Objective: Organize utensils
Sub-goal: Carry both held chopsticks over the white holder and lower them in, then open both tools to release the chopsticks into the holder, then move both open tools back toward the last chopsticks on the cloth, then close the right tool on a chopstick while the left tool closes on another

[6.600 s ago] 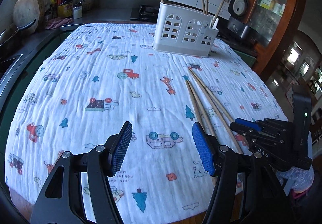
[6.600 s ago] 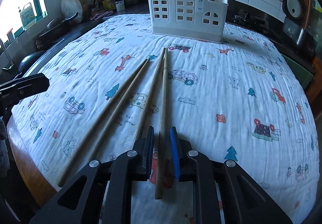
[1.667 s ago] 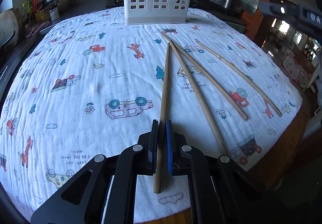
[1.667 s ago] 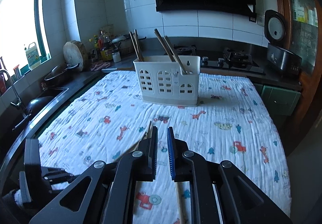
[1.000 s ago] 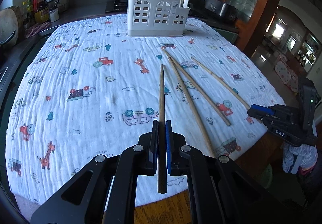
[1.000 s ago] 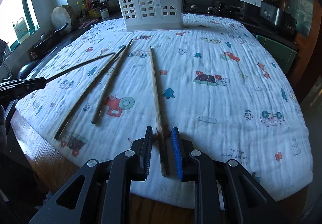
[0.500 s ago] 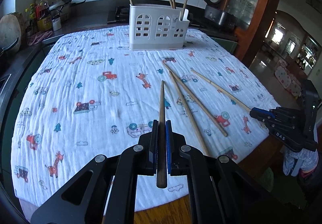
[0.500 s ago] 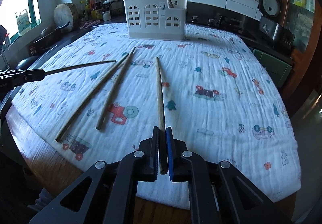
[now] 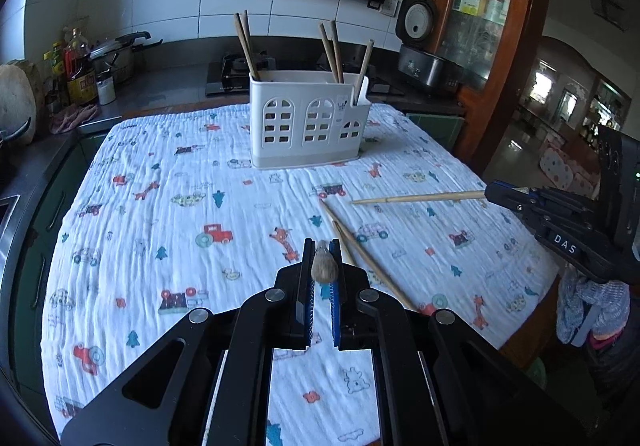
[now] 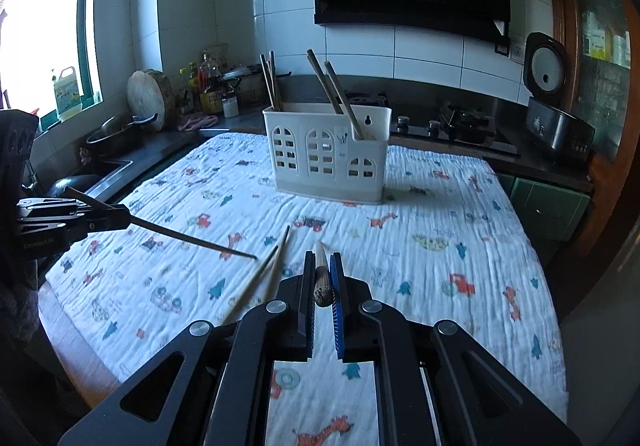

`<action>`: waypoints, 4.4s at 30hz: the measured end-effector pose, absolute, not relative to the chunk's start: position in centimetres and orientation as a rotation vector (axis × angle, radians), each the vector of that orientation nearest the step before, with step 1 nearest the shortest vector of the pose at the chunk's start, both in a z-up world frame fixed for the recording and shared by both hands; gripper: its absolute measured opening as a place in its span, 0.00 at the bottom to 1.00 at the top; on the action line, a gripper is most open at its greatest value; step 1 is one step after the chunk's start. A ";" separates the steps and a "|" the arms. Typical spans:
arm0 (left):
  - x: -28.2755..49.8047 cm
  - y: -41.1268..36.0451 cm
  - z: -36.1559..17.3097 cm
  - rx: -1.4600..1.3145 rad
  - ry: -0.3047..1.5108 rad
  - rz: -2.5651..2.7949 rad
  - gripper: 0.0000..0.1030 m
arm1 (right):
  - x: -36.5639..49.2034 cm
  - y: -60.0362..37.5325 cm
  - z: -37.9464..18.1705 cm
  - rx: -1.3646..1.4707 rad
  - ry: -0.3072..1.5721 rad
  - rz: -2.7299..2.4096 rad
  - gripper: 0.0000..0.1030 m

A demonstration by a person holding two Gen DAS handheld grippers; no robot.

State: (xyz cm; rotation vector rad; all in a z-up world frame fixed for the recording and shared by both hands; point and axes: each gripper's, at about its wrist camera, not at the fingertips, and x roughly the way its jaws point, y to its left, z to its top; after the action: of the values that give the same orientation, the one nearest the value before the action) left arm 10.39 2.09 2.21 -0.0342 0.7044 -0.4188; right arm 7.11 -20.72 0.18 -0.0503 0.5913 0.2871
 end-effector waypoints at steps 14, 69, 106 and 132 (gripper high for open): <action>18.1 2.4 8.2 -0.076 0.655 -0.459 0.05 | 16.7 -22.4 8.8 -0.015 0.584 0.318 0.07; 32.5 1.9 10.3 -0.134 0.599 -0.337 0.31 | 29.1 -22.3 11.4 -0.063 0.557 0.221 0.31; 10.1 8.2 0.9 -0.160 0.622 -0.174 0.82 | 7.6 -16.9 -5.6 -0.080 0.758 0.336 0.77; 6.8 6.6 -5.1 -0.177 0.771 -0.212 0.67 | 7.7 -14.2 -10.5 -0.083 0.904 0.318 0.15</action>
State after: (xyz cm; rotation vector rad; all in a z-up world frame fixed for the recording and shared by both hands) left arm 6.77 6.58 -5.13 -0.1770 0.7708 -0.2116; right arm 7.70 -14.25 -10.53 -0.0829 0.9038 0.3179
